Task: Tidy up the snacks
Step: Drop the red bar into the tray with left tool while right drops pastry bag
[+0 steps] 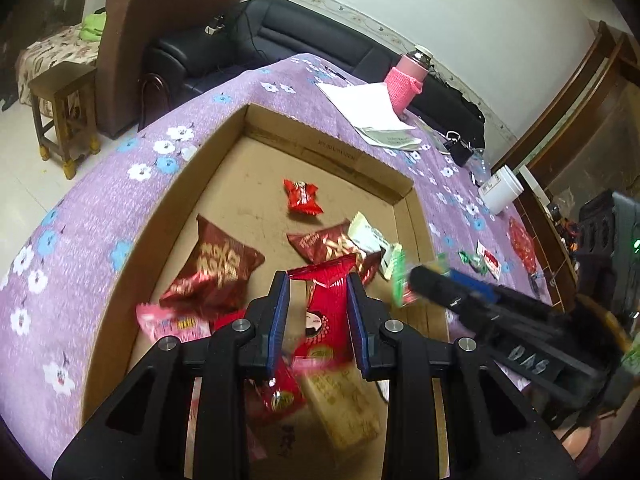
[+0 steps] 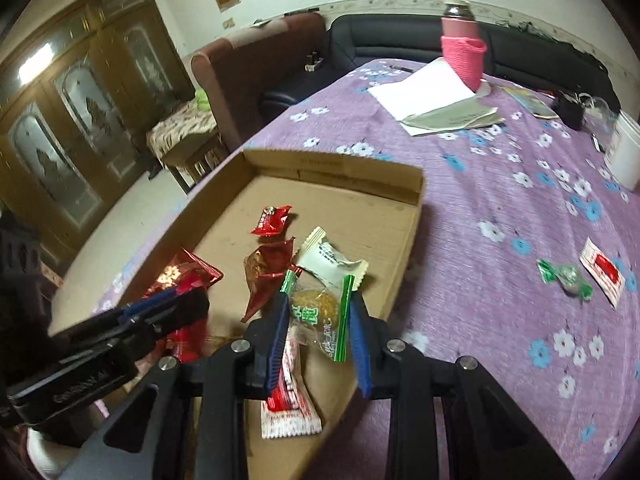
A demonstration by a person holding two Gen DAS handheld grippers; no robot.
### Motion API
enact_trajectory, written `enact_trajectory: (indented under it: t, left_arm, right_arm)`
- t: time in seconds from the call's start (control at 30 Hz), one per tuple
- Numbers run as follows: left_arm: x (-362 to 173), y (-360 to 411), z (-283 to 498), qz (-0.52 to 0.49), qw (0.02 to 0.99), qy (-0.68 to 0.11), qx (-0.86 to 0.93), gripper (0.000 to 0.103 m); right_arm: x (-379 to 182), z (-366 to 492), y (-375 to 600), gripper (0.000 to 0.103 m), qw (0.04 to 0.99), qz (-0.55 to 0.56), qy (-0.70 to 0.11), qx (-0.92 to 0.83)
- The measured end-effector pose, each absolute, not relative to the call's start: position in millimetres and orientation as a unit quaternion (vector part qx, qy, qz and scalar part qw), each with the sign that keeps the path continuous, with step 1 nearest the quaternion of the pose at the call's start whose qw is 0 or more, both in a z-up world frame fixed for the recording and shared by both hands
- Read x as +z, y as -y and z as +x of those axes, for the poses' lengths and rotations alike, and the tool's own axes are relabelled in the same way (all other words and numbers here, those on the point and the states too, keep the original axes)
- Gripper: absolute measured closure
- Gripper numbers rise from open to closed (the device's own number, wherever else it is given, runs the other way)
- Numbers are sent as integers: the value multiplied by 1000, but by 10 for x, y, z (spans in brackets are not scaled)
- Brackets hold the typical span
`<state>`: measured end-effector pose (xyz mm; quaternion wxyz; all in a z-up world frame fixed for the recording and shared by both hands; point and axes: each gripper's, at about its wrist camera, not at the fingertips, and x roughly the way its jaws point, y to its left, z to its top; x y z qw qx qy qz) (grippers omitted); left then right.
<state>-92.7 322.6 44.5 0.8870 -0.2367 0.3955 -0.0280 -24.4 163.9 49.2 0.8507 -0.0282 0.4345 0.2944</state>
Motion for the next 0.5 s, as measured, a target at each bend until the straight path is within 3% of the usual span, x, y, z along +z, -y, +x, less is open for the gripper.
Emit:
enact_trajectory:
  t: [0.23, 0.37, 0.5]
  left_arm:
    - [447, -3355, -922, -261, 883, -388, -35, 75]
    - [469, -3372, -959, -271, 879, -390, -36, 75]
    - [511, -3322, -1026, -269, 877, -396, -40, 75]
  right_arm:
    - [418, -187, -1711, 68, 858, -50, -427, 281]
    - [466, -225, -1713, 57, 865, -55, -414, 277]
    - [531, -265, -1617, 55, 871, -38, -406, 275]
